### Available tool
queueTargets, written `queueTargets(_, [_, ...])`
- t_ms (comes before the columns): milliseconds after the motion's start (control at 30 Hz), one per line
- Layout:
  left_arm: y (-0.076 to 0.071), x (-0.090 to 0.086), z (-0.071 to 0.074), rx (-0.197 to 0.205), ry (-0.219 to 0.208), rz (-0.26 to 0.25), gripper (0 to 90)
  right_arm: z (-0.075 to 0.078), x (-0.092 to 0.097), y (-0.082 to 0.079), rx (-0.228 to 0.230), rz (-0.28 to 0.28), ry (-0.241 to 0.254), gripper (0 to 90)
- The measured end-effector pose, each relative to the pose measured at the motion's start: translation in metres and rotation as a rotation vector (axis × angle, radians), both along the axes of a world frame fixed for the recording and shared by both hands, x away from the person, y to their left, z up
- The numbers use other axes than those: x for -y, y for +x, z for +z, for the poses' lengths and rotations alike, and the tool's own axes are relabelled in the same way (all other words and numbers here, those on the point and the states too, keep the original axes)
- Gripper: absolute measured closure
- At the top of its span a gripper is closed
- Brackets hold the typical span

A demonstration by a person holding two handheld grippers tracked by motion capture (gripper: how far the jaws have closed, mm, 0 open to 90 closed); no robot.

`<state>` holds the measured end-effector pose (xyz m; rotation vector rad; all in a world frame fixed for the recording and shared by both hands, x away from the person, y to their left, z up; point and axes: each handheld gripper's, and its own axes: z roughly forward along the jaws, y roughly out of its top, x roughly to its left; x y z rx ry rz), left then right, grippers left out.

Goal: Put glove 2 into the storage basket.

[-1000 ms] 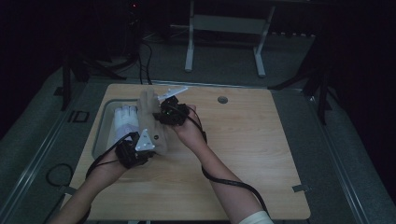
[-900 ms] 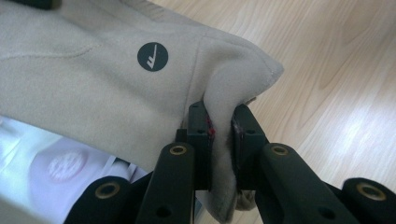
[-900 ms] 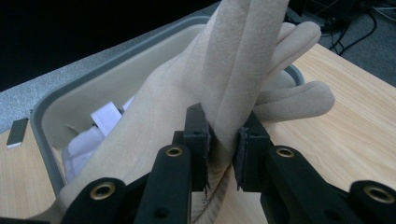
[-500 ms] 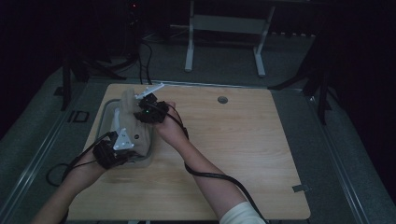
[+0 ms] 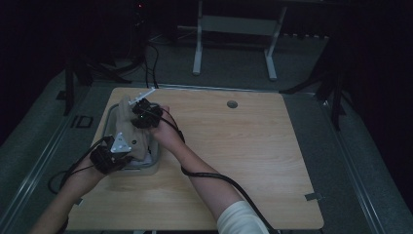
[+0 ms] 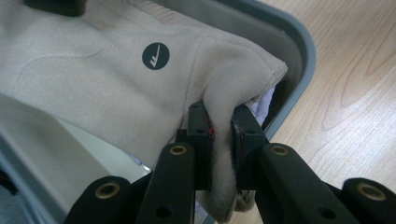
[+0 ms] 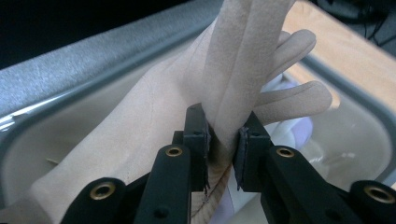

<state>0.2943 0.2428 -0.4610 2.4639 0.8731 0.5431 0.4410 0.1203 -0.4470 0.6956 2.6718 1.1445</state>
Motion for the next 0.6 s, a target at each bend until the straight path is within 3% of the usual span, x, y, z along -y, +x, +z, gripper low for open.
queueTargets(200, [0.002,0.001,-0.009,0.007,-0.003,0.004,80.6,-0.018,0.001,0.007,-0.035,-0.017,-0.027,77.1])
queueTargets(367, [0.006,0.003,-0.015,0.002,-0.011,0.014,80.5,-0.028,-0.003,0.01,-0.016,-0.018,-0.078,76.6])
queueTargets(600, [0.011,0.001,-0.024,-0.028,-0.034,0.024,79.8,-0.036,-0.003,0.014,-0.044,-0.032,-0.072,75.7])
